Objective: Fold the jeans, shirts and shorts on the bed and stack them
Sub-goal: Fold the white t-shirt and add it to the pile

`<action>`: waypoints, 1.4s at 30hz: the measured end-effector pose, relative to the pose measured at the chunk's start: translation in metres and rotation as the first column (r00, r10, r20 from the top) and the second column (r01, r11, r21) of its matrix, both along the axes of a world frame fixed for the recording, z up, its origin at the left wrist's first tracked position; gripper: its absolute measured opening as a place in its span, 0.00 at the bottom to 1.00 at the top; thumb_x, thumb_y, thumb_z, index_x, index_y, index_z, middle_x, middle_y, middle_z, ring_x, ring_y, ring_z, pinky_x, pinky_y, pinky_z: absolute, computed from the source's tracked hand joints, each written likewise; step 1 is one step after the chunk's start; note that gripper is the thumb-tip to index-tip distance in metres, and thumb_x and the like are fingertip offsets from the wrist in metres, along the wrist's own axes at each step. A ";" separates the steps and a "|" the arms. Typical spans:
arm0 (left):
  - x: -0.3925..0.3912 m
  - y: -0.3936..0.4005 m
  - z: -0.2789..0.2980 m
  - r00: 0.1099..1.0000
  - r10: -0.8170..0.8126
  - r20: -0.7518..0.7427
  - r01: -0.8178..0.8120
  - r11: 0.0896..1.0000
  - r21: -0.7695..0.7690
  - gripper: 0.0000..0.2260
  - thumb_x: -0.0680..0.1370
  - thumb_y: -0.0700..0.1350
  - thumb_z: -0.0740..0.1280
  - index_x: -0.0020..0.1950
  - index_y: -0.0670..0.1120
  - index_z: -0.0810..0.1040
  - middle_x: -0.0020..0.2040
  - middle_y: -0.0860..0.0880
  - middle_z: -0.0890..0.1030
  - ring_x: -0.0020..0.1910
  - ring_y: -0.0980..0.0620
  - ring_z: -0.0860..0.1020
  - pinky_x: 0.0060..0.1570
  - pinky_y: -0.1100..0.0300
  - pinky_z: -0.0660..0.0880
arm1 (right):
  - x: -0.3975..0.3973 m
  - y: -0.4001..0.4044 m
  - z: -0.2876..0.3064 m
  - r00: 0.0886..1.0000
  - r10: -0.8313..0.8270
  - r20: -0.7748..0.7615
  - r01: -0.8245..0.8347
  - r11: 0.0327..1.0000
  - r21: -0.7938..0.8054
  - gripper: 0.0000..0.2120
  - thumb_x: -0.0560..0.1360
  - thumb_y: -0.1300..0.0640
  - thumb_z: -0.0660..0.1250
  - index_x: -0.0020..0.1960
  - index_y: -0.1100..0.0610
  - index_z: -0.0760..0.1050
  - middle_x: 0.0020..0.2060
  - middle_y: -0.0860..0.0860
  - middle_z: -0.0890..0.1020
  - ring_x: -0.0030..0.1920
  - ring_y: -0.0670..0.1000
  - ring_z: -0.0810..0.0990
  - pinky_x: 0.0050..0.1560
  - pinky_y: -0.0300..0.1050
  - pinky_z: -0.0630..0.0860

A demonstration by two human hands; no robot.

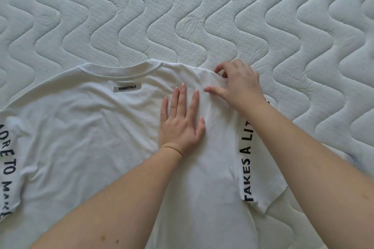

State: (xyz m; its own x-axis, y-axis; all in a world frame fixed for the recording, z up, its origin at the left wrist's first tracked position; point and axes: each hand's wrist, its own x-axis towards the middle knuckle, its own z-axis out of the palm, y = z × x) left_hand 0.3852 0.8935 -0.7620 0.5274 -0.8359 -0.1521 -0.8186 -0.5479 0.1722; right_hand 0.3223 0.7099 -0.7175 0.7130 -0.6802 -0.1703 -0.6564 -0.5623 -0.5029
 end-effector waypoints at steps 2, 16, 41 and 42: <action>0.000 0.000 0.001 1.000 -0.011 0.003 0.011 1.000 0.001 0.31 0.77 0.59 0.51 0.81 0.54 0.52 0.81 0.42 0.50 0.80 0.45 0.49 0.77 0.43 0.45 | -0.008 -0.002 -0.004 0.998 0.036 -0.047 -0.038 0.998 -0.052 0.21 0.69 0.38 0.72 0.56 0.49 0.75 0.52 0.49 0.77 0.58 0.53 0.73 0.58 0.50 0.63; 0.001 0.001 -0.006 0.999 -0.004 0.032 0.005 1.000 -0.012 0.39 0.76 0.66 0.51 0.81 0.46 0.48 0.82 0.48 0.49 0.80 0.49 0.47 0.77 0.44 0.45 | -0.057 -0.013 0.002 0.981 -0.182 -0.061 0.172 0.975 -0.140 0.16 0.73 0.40 0.69 0.53 0.49 0.76 0.52 0.49 0.78 0.58 0.55 0.72 0.57 0.49 0.63; 0.041 -0.020 0.032 0.898 0.029 -0.439 0.063 0.979 0.194 0.29 0.83 0.53 0.54 0.81 0.54 0.44 0.81 0.54 0.40 0.79 0.54 0.38 0.75 0.49 0.36 | -0.197 0.172 0.046 0.676 -0.734 -0.064 0.724 0.646 0.242 0.26 0.77 0.46 0.67 0.67 0.60 0.67 0.56 0.55 0.74 0.57 0.58 0.76 0.58 0.51 0.71; 0.043 -0.017 0.043 0.896 0.022 -0.444 0.051 0.987 0.152 0.30 0.82 0.52 0.57 0.81 0.53 0.45 0.81 0.53 0.42 0.79 0.54 0.40 0.76 0.50 0.38 | -0.195 0.174 0.046 0.568 -0.819 -0.080 0.786 0.511 0.348 0.29 0.76 0.46 0.69 0.69 0.62 0.65 0.55 0.54 0.74 0.57 0.57 0.76 0.56 0.47 0.71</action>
